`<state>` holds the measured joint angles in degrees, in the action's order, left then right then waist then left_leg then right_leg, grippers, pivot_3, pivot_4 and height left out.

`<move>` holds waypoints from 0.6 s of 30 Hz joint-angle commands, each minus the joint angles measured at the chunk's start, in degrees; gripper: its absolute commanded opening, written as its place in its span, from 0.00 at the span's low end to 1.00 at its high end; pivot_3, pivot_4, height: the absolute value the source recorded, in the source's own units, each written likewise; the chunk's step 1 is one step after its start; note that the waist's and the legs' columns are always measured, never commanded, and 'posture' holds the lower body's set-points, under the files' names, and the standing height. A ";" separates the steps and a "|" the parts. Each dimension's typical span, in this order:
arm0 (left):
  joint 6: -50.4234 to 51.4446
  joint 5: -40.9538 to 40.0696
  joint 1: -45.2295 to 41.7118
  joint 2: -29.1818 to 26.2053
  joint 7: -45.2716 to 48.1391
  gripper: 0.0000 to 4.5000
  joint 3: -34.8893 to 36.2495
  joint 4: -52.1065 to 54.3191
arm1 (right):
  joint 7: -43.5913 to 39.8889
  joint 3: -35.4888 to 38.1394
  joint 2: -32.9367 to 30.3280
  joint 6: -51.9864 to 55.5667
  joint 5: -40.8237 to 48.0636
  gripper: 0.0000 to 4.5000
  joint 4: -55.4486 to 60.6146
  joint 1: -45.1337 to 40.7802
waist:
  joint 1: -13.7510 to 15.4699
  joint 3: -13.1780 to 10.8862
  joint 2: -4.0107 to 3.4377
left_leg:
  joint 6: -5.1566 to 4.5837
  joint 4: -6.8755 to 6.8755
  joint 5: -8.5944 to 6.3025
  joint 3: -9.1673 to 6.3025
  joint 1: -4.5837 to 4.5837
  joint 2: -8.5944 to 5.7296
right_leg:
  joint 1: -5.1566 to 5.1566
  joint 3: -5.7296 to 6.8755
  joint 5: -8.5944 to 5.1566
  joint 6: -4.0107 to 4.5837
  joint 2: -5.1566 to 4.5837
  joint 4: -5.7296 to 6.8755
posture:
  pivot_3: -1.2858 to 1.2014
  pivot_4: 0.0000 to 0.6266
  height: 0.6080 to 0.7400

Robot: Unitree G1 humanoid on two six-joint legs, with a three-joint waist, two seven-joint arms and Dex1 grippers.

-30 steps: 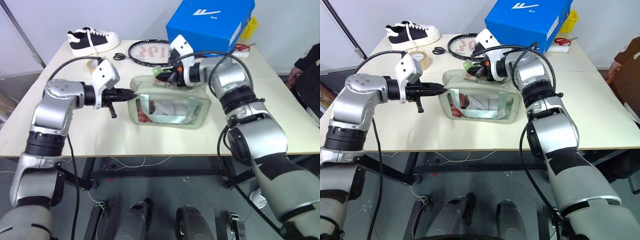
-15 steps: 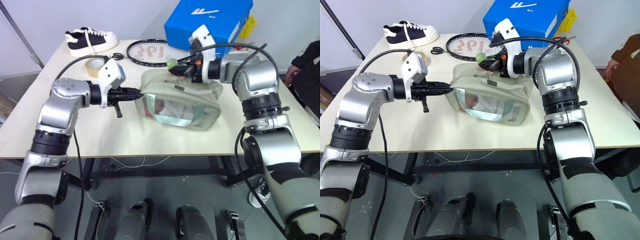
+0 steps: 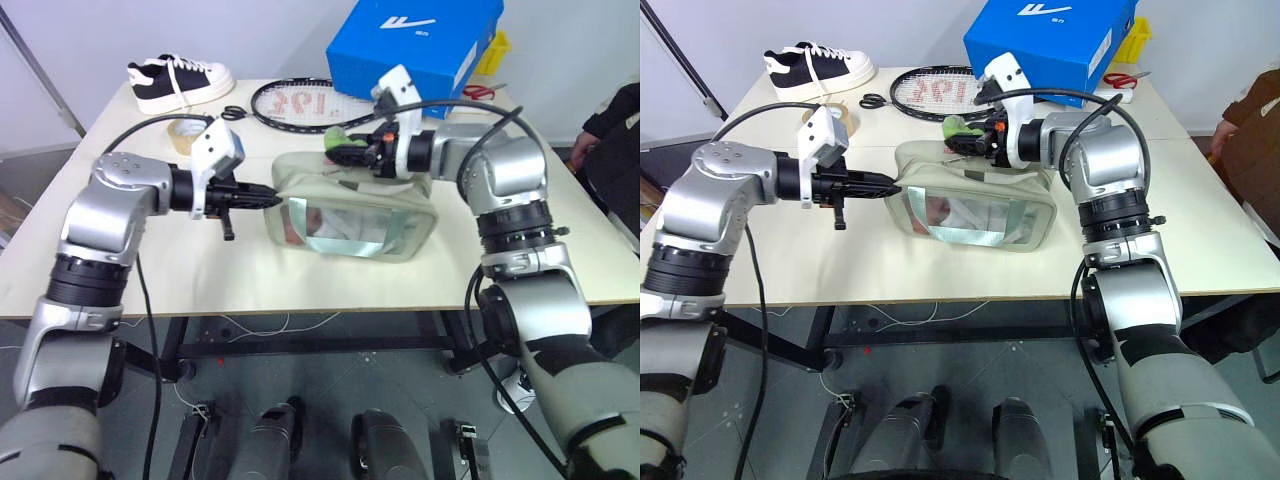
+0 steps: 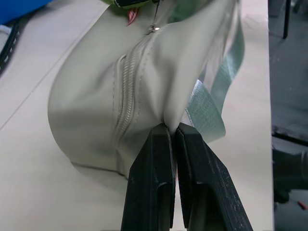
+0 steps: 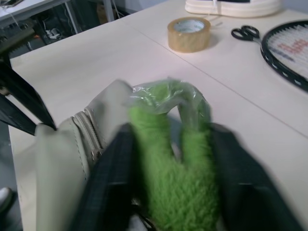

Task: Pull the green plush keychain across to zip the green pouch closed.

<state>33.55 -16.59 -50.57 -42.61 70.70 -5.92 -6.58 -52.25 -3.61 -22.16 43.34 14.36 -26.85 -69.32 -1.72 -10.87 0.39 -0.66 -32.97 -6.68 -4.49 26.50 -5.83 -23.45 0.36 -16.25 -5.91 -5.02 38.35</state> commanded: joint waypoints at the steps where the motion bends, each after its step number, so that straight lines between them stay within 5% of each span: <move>1: 0.29 -0.80 0.61 -1.09 -1.13 0.00 1.99 2.17 | -0.55 -0.37 -0.80 -3.48 -0.79 0.75 0.46 -1.09 | 0.06 0.00 0.00 | 0.00 0.00 0.00 0.00 -0.01 0.00 | 0.02 0.01 0.00 0.00 0.00 -0.01 | 0.52 0.24 1.00; 7: 0.19 -1.17 1.93 -0.53 -3.00 0.00 2.13 3.07 | -1.29 -1.13 -0.95 -4.05 -1.23 0.75 0.40 -0.79 | -0.16 0.00 0.00 | 0.00 0.00 -0.01 -0.01 -0.02 0.01 | 0.02 0.01 0.00 0.00 0.00 -0.02 | 0.52 0.24 1.00; 10: -0.23 -0.98 1.50 -0.46 -3.36 0.00 2.00 2.33 | -1.99 -1.61 -1.31 -3.80 -1.43 0.57 1.25 -0.16 | -0.36 0.00 0.00 | 0.00 0.00 0.00 -0.01 -0.02 0.00 | 0.03 0.01 0.00 0.00 0.00 -0.02 | 0.52 0.24 1.00; 15: -0.48 -0.97 1.18 -0.35 -3.58 0.00 1.84 1.97 | -1.66 -0.26 -3.47 -1.87 -1.06 0.01 4.71 0.46 | -0.36 0.00 0.00 | 0.00 0.00 0.00 -0.01 -0.01 0.00 | 0.02 0.01 0.00 0.00 0.00 -0.02 | 0.52 0.24 1.00; 18: -0.35 -1.03 1.12 -0.10 -3.66 0.00 1.76 1.88 | -0.02 2.11 -5.92 1.27 -0.11 0.01 8.81 0.74 | -0.19 0.00 0.00 | 0.00 0.00 -0.01 -0.01 0.00 0.01 | 0.01 0.01 0.00 0.00 -0.01 -0.02 | 0.52 0.24 1.00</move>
<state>33.33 -17.00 -48.83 -42.42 67.24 -5.26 -4.92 -53.51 -4.85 -26.13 43.34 12.97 -21.89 -67.81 -1.91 -10.87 0.39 -0.66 -32.97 -6.69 -4.50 26.50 -5.83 -23.45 0.36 -16.25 -5.91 -5.03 38.33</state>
